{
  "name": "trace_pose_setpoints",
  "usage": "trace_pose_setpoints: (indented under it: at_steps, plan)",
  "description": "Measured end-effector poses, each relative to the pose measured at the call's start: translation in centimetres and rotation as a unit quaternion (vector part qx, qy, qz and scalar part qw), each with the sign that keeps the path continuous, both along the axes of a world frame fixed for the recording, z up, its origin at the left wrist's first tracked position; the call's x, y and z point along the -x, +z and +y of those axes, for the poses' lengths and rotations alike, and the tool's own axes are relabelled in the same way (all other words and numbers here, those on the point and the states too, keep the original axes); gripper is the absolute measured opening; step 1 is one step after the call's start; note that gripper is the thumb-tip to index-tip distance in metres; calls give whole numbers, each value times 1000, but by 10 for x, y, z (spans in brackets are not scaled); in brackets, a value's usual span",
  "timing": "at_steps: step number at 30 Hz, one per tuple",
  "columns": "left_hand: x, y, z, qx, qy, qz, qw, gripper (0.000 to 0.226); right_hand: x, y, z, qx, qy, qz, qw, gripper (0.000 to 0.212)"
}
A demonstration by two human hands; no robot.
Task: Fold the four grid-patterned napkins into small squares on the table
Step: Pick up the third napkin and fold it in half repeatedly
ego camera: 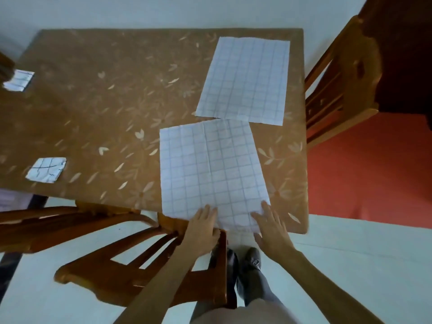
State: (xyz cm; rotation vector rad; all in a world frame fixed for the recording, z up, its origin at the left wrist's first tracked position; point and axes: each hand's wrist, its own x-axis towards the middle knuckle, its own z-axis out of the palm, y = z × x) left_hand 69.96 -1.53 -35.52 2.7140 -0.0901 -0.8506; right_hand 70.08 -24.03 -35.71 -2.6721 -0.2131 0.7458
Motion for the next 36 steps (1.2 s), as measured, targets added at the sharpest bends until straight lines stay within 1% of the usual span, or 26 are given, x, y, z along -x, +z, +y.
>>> trace_pose_setpoints:
  at_steps: [2,4,6,8,10,11,12,14,16,20,24,26,27,28,30,31,32,34,36]
  plan:
    - [2,-11,4,12,25,-22,999,59,-4,-2,1,-36,-68,-28,997,46]
    - [4,-17,9,7,64,-66,996,47,-12,-4,2,-52,-117,-36,991,43]
    - [6,-24,18,-28,98,-118,988,39,-20,-4,4,-79,-159,-39,983,45]
    - [5,-28,31,-61,164,-139,975,41,-25,-5,5,-106,-188,-38,976,51]
    - [4,-29,45,-73,245,-119,959,48,-29,-3,6,-129,-222,-13,967,58]
    - [5,-31,51,-75,265,-105,956,53,-30,-1,7,-139,-247,7,959,59]
    - [7,-33,57,-76,261,-90,958,59,-32,-1,9,-150,-272,26,950,60]
    - [13,-35,65,-71,224,-48,971,74,-34,-1,11,-172,-310,46,934,60]
    - [16,-35,69,-65,205,-30,976,77,-36,-3,11,-185,-327,58,925,59]
    - [16,-30,66,-53,204,-54,976,64,-41,-4,11,-221,-306,89,922,61]
    - [14,-28,59,-1,216,-116,969,35,-48,-5,18,-265,-342,130,892,58]
    - [11,-22,54,39,261,-147,953,29,-52,-8,20,-255,-354,137,889,55]
    - [8,-17,52,72,309,-147,937,32,-54,-8,19,-250,-355,143,889,50]
    - [3,-12,50,111,366,-132,914,38,-55,-7,18,-247,-352,153,890,41]
    - [-8,-5,52,165,464,-74,867,50,-59,-5,14,-239,-330,161,899,23]
    - [-13,-3,55,179,492,-49,851,51,-60,-3,12,-233,-317,152,907,15]
    - [-17,-4,60,193,502,-26,843,46,-62,-2,9,-232,-308,142,912,11]
    - [-25,-2,66,216,502,25,837,30,-65,2,4,-230,-305,130,915,17]
    - [-30,4,68,224,511,63,828,29,-66,8,-2,-219,-310,121,918,31]
